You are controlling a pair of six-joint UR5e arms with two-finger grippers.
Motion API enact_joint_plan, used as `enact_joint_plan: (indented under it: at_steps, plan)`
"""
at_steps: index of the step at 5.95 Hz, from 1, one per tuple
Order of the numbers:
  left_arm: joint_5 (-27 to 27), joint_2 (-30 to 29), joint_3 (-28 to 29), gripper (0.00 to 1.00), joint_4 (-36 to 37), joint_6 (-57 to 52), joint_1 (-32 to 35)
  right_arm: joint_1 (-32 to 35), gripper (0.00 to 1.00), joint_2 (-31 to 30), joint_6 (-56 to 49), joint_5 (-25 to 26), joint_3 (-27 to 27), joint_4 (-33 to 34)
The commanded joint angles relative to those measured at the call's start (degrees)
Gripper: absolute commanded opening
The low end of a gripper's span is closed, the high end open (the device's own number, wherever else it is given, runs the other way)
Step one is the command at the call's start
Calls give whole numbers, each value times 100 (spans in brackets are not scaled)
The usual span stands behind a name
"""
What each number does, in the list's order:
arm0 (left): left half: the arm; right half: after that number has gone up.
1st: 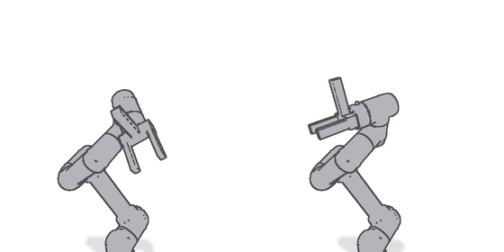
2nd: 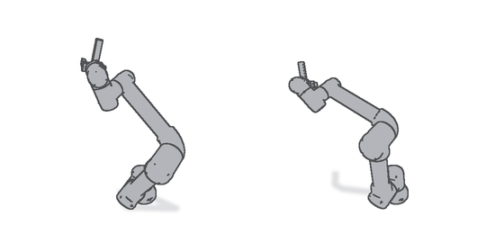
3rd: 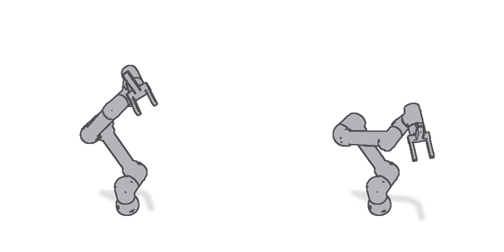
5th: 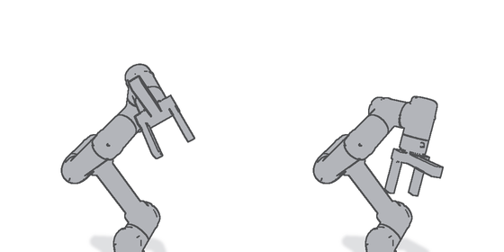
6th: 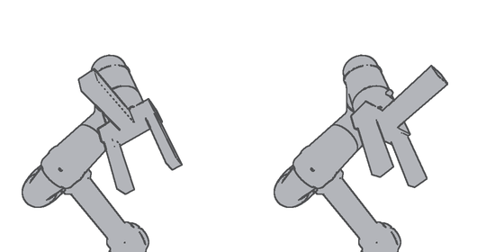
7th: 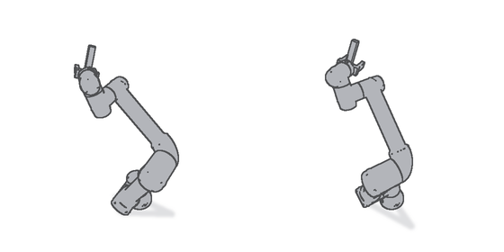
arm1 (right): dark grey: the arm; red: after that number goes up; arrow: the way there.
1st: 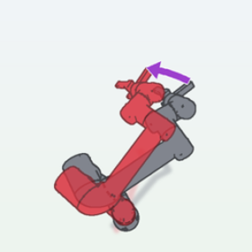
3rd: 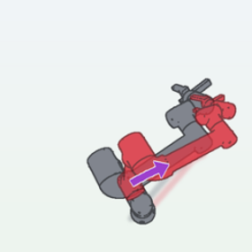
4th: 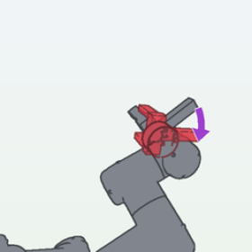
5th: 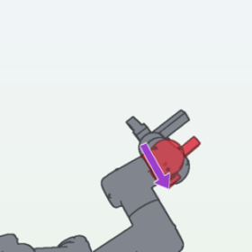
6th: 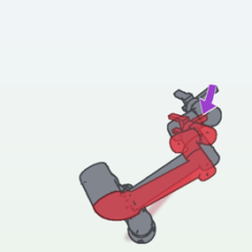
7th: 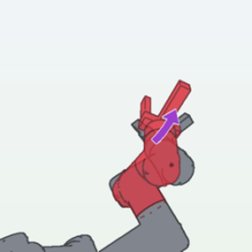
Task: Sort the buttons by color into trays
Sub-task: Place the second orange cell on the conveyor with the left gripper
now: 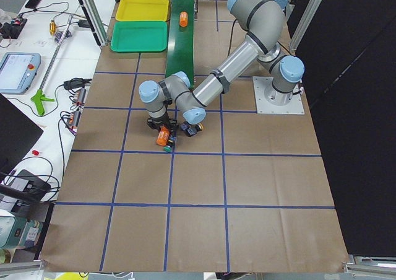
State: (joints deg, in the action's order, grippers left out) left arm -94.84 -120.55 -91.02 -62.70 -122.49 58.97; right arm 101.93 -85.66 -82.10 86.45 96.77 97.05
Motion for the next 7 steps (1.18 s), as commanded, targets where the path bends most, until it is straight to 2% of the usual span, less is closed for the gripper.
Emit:
enact_joint_plan:
  at_steps: [1, 3, 4, 5, 7]
  plan:
    - [27, 504, 84, 0, -856, 1046, 750, 3, 100, -64, 290, -58, 9, -11]
    - [131, 796, -64, 0, -1131, 2793, 1903, 3, 100, -65, 493, -49, 0, 51]
    - [402, 736, -82, 0, -1122, 3418, 2360, 3, 100, -65, 502, -66, -35, 51]
    - [657, 752, -143, 0, -1148, 3416, 2487, 3, 100, -56, 545, -67, -35, 42]
    - [801, 1050, -984, 4, -660, 3416, 2629, 3, 100, -56, 546, -93, -44, 51]
